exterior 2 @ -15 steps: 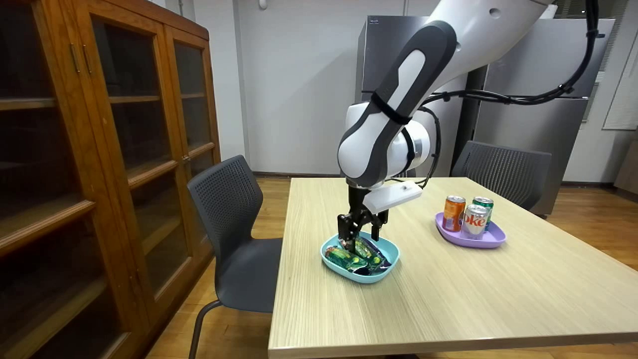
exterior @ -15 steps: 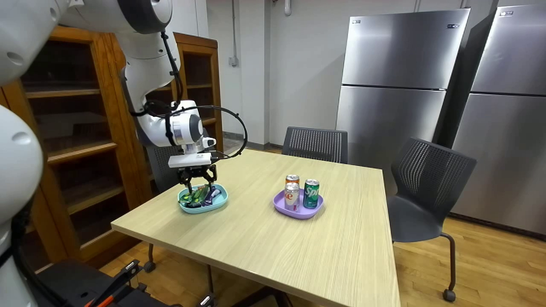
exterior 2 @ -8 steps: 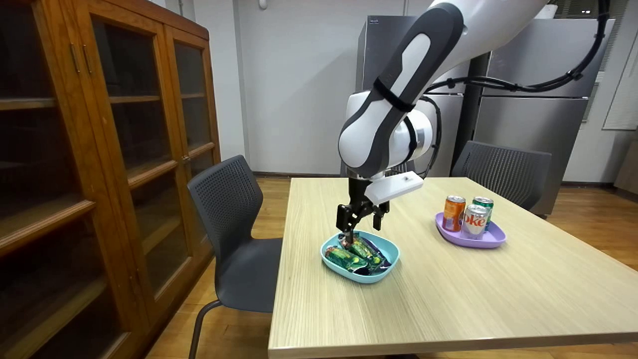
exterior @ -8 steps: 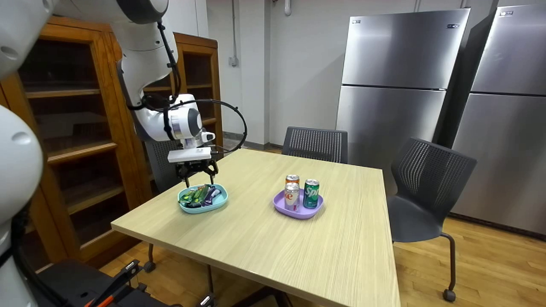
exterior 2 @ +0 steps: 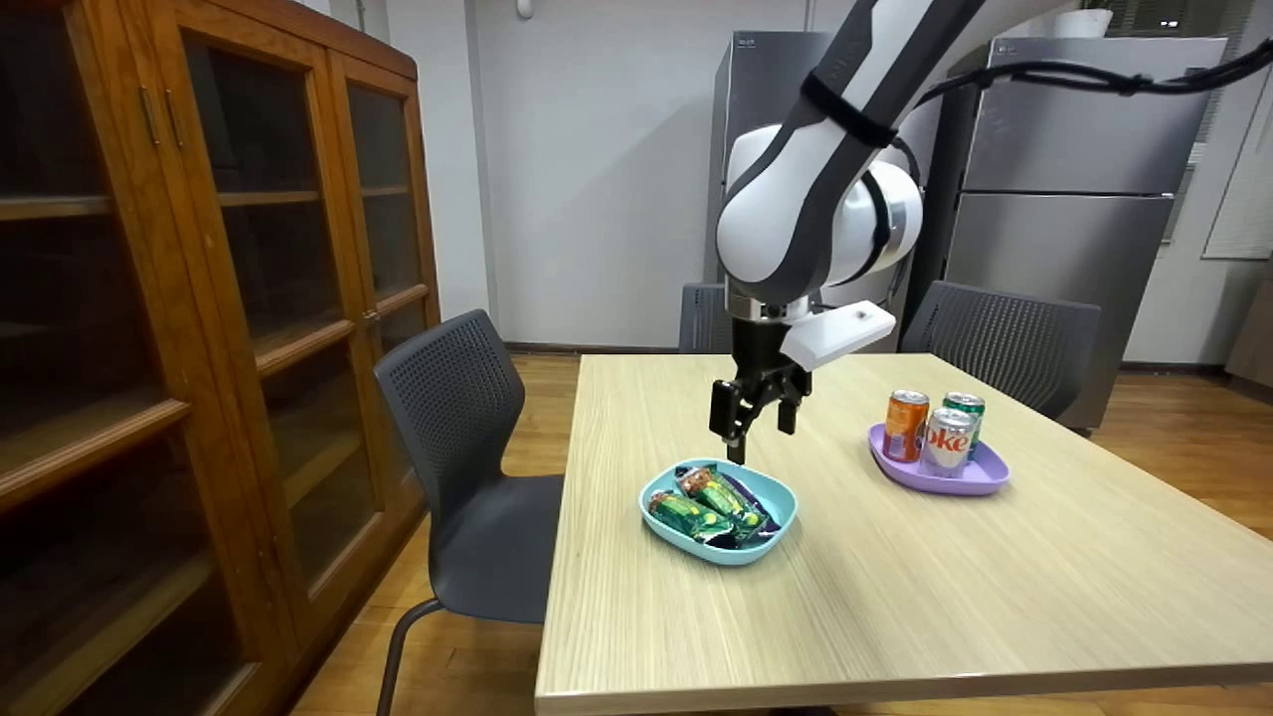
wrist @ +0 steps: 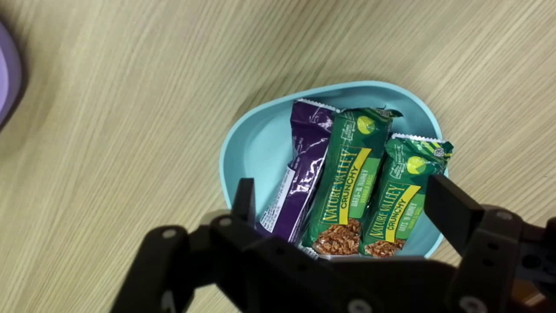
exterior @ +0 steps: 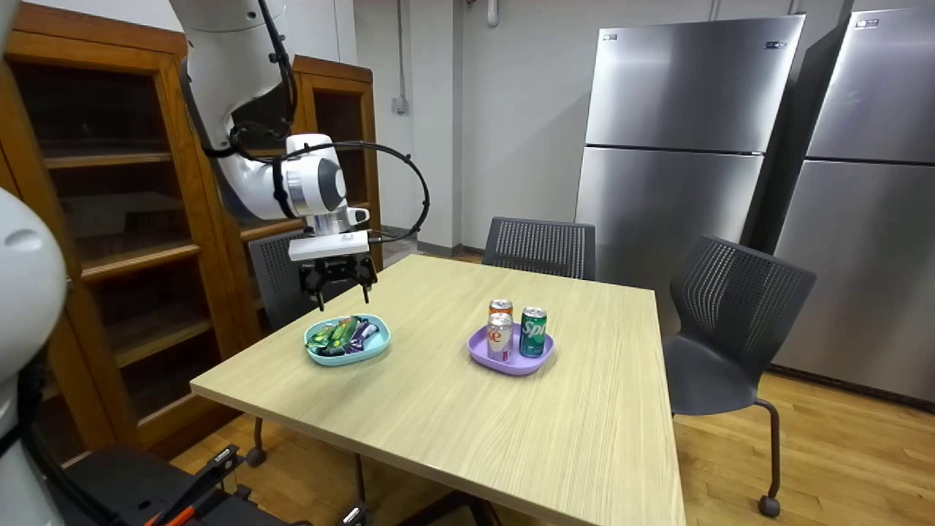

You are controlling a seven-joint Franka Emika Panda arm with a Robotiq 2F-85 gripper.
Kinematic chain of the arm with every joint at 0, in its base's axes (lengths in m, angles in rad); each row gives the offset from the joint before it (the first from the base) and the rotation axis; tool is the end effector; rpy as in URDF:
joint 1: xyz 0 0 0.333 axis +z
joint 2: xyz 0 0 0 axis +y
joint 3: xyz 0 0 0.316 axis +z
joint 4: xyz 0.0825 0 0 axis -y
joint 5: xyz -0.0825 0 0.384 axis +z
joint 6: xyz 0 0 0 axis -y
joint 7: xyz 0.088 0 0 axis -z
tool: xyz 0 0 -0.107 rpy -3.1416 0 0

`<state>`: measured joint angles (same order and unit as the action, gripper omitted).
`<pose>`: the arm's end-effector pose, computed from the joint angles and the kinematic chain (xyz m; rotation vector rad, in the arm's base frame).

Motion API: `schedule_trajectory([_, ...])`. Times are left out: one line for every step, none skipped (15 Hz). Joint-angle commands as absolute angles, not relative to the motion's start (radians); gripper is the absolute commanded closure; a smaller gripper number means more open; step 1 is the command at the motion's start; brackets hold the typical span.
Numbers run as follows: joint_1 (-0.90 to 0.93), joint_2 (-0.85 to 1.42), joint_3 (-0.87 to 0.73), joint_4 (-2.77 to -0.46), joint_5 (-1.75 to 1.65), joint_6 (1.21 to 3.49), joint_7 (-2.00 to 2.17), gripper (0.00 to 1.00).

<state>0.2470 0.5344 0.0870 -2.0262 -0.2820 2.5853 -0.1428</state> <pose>0.5673 0.2015 0.1834 2.8515 1.0436 0.0621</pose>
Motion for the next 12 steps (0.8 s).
schedule_trajectory([0.197,0.389,0.108,-2.161,-0.274,2.569,-0.193,0.0])
schedule_trajectory([0.188,0.363,0.108,-2.186,-0.273,2.573,-0.199,0.0])
schedule_trajectory([0.178,0.336,0.107,-2.212,-0.272,2.576,-0.204,0.0])
schedule_trajectory([0.17,0.311,0.105,-2.236,-0.271,2.579,-0.206,0.0])
schedule_trajectory([0.16,0.286,0.104,-2.26,-0.269,2.582,-0.211,0.0])
schedule_trajectory([0.15,0.264,0.104,-2.28,-0.265,2.583,-0.217,0.0])
schedule_trajectory([0.14,0.241,0.102,-2.302,-0.264,2.586,-0.22,0.0])
schedule_trajectory([0.131,0.221,0.1,-2.321,-0.262,2.589,-0.224,0.0])
schedule_trajectory([0.119,0.198,0.098,-2.343,-0.258,2.593,-0.231,0.0])
schedule_trajectory([0.108,0.177,0.098,-2.361,-0.253,2.595,-0.24,0.0])
schedule_trajectory([0.097,0.156,0.094,-2.382,-0.249,2.6,-0.248,0.0])
schedule_trajectory([0.088,0.138,0.092,-2.397,-0.244,2.6,-0.257,0.0])
